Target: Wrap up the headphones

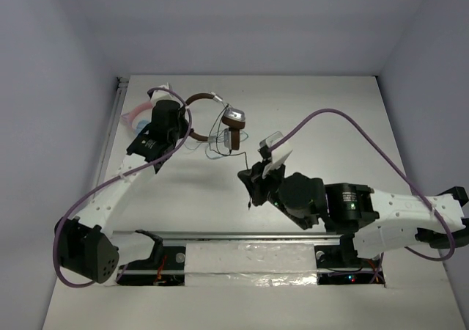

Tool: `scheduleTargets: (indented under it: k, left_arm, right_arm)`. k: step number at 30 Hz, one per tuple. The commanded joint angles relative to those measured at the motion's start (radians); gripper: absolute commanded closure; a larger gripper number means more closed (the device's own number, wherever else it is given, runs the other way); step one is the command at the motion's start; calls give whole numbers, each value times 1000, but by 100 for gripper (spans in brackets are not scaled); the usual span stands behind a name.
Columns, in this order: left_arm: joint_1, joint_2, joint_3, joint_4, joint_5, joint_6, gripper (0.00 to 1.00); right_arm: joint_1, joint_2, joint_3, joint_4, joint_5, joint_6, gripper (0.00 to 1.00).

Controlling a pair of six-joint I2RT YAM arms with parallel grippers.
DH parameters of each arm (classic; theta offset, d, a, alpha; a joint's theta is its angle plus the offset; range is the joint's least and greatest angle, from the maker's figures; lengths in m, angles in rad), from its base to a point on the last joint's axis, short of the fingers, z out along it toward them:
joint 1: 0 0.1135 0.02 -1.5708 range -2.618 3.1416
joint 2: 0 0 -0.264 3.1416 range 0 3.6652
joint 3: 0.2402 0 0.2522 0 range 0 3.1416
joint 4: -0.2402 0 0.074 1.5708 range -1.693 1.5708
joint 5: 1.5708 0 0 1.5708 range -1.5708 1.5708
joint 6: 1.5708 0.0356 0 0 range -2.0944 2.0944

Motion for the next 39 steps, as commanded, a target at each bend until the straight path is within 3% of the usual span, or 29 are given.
scheduleTargets:
  k: [1, 8, 14, 20, 34, 39]
  left_arm:
    - [4, -83, -25, 24, -27, 36, 100]
    - [-66, -131, -71, -25, -7, 102, 100]
    - [-117, -157, -97, -70, -4, 152, 100]
    - [-117, -187, -130, -78, 109, 195, 100]
    - [-117, -224, -67, -64, 402, 157, 100]
    - [-58, -215, -67, -30, 557, 146, 100]
  right_arm:
    - [-42, -18, 38, -24, 51, -107, 100]
    - [-171, 27, 36, 82, 122, -246, 100]
    - [-314, 34, 1, 241, 56, -362, 100]
    - [-455, 48, -39, 380, -42, -443, 100]
    - [-638, 70, -214, 542, -225, -322, 100]
    - [-688, 21, -341, 573, -291, -236, 100]
